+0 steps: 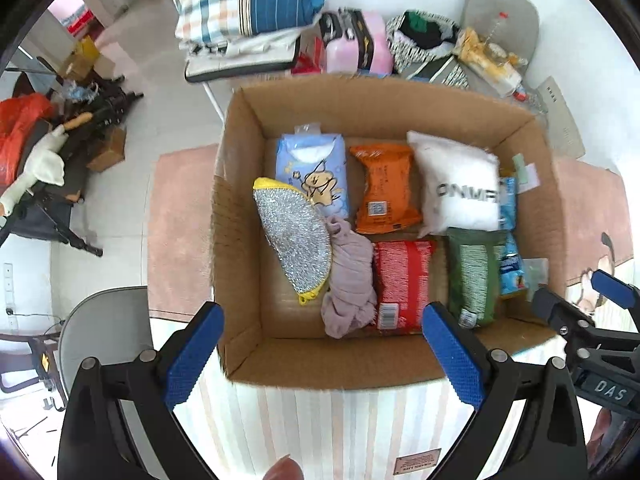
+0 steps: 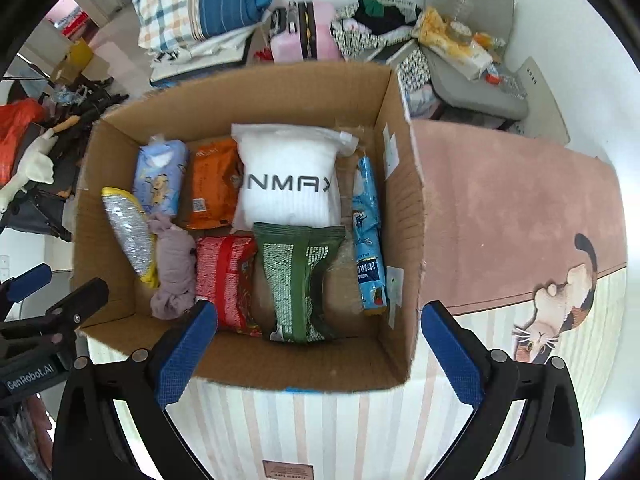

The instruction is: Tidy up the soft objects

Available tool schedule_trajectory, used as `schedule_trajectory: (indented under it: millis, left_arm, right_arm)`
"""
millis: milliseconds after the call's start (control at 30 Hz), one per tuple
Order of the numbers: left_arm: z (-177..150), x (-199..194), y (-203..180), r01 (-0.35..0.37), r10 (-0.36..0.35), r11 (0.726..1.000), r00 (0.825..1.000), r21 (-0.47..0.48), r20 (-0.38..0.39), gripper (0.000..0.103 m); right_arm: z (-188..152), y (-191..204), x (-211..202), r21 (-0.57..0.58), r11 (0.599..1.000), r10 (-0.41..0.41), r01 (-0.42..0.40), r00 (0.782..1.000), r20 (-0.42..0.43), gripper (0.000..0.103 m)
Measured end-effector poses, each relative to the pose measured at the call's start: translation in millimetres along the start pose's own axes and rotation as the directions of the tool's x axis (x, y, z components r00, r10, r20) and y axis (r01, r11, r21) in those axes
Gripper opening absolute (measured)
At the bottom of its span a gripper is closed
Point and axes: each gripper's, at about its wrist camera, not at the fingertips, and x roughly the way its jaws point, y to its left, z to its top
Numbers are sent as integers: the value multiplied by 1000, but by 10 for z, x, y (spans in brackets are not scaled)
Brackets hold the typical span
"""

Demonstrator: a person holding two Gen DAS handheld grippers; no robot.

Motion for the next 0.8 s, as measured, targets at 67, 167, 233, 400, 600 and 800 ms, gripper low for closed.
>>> schedule_trajectory:
  millis: [67, 167, 233, 400, 600, 800]
  left_arm:
    - [-68, -174, -38, -3, 3, 1000, 999, 4, 44, 101]
    - [-194, -433, -83, -8, 7, 1000, 994, 7, 110, 101]
    - [-306, -630, -107, -27, 25, 1000, 987, 13, 157, 101]
    - [-583, -1028, -134, -7, 5, 1000, 976, 4, 216, 101]
    - [-983, -1633, -158, -4, 8, 1000, 947, -13, 323, 101]
    - [-1404, -2197, -149, -19, 23, 1000, 915, -13, 404, 101]
  right_arm:
    - [-76, 4, -159, -6, 1000, 5, -5, 999, 33, 103]
    - [-204, -13, -407, -10, 1000, 28, -28, 997, 76, 103]
    - [-298, -18, -570, -15, 1000, 27, -26, 994, 106, 103]
    - [-597, -59, -1006, -20, 999, 40, -37, 983, 178, 103]
    - [-1043, -102, -1570, -23, 998, 68, -64, 967, 247, 103]
    - [-1476, -123, -2211, -25, 998, 61, -56, 937, 343, 103]
